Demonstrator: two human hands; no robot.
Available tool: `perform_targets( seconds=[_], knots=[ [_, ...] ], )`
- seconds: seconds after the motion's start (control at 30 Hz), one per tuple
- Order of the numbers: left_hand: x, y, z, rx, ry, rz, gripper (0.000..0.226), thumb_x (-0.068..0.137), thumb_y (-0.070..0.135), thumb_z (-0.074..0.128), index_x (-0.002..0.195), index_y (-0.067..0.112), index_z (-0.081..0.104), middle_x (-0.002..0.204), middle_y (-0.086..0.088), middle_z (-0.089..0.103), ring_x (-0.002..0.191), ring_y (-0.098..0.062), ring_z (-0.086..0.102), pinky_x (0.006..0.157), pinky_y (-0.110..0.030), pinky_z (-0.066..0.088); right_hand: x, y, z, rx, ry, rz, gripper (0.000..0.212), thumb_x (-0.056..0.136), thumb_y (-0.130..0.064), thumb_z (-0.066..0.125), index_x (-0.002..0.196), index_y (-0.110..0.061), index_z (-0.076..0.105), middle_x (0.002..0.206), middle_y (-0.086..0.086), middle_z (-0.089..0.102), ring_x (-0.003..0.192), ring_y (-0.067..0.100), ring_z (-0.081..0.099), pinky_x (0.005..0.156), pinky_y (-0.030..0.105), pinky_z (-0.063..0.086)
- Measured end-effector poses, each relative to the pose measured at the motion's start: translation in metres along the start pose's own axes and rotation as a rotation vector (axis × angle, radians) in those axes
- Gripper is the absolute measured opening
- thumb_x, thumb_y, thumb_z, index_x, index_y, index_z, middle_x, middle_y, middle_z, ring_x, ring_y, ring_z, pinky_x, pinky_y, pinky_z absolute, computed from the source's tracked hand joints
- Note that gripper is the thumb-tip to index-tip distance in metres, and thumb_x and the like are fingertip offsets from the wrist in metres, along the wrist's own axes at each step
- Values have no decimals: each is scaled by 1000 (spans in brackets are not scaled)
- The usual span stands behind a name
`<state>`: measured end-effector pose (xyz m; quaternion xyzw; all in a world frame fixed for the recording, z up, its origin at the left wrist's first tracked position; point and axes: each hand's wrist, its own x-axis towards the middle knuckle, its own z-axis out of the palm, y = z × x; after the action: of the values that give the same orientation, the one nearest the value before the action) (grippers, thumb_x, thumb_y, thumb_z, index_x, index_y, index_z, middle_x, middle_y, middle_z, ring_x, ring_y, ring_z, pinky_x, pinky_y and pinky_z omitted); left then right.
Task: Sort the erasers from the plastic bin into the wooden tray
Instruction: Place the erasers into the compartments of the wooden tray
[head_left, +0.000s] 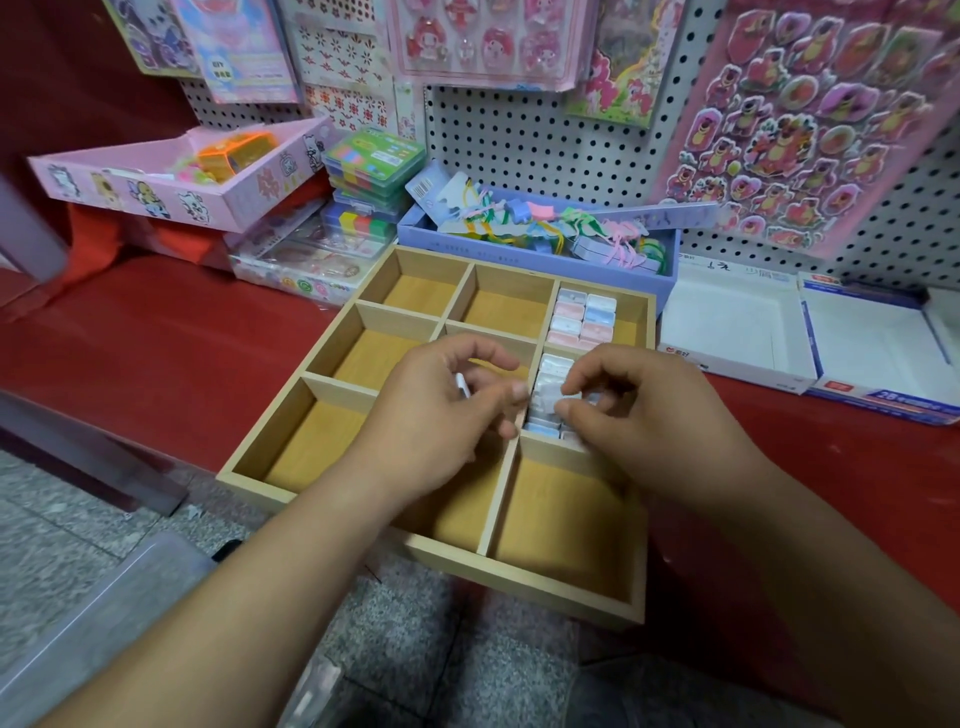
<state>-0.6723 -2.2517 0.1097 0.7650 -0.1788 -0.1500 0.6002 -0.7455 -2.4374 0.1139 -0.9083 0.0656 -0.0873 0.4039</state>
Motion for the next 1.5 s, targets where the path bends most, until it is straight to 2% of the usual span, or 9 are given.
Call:
perform_targets(
  seconds=[0.17, 0.33, 0.53, 0.73, 0.9, 1.07, 1.2, 1.37, 1.5],
  knots=[
    [2, -3, -3, 52, 67, 0, 24, 97, 33, 66, 85, 14, 58, 46, 0, 54, 37, -17, 49, 40, -22, 37, 2, 0, 4, -195, -120, -73, 12, 89, -31, 74, 77, -33, 69, 83, -15, 60, 88, 5, 52, 77, 28, 44],
    [4, -11, -2, 72, 47, -1, 18, 93, 21, 65, 81, 24, 52, 53, 4, 49, 45, -19, 42, 49, -31, 38, 6, -9, 11, -295, -158, -82, 17, 94, -29, 66, 78, -32, 66, 77, -13, 59, 80, 2, 51, 73, 27, 41],
    [5, -12, -6, 96, -4, -55, 14, 79, 20, 54, 83, 32, 48, 49, 10, 43, 46, -18, 40, 54, -36, 39, 4, -12, 8, -352, -233, -42, 19, 91, -22, 57, 80, -24, 71, 79, -8, 69, 77, 6, 61, 75, 34, 55],
    [4, -13, -10, 198, -73, -5, 16, 101, 14, 52, 97, 29, 49, 77, -2, 54, 52, -14, 43, 62, -42, 43, 2, -9, 8, -245, -158, -50, 16, 91, -22, 62, 83, -25, 76, 78, -11, 69, 78, 3, 60, 73, 28, 53],
    [2, -14, -7, 217, -102, 42, 31, 93, 22, 71, 109, 27, 45, 94, 3, 72, 77, -12, 64, 78, -36, 51, 0, -9, 10, 3, 21, -119, 18, 89, -17, 71, 94, -34, 74, 81, -25, 66, 79, 1, 60, 67, 9, 42],
    [0, -12, -2, 202, -132, 156, 21, 77, 38, 68, 90, 30, 54, 86, 1, 71, 77, -32, 62, 73, -55, 52, -1, -12, 15, 57, 38, -235, 30, 82, -22, 82, 109, -34, 72, 97, -15, 66, 86, 9, 61, 73, 12, 42],
    [-3, -11, 2, 237, -152, 206, 20, 74, 41, 59, 88, 28, 57, 85, 2, 69, 64, -15, 54, 65, -41, 49, -4, -13, 16, 86, 37, -201, 22, 81, -28, 83, 99, -35, 72, 90, -14, 67, 80, 5, 60, 70, 12, 42],
    [-7, -7, 4, 405, -59, 287, 16, 79, 34, 66, 81, 24, 54, 69, 0, 64, 62, -21, 56, 57, -40, 47, -6, -14, 14, 99, 26, -149, 21, 74, -46, 82, 81, -32, 68, 74, -14, 63, 67, 8, 57, 62, 22, 46],
    [-5, -8, 6, 442, -16, 298, 19, 81, 28, 75, 84, 26, 57, 73, 5, 65, 59, -14, 56, 55, -33, 45, -6, -12, 10, 86, 7, -130, 14, 80, -35, 80, 75, -30, 69, 66, -14, 62, 59, 4, 54, 57, 18, 40]
  ],
)
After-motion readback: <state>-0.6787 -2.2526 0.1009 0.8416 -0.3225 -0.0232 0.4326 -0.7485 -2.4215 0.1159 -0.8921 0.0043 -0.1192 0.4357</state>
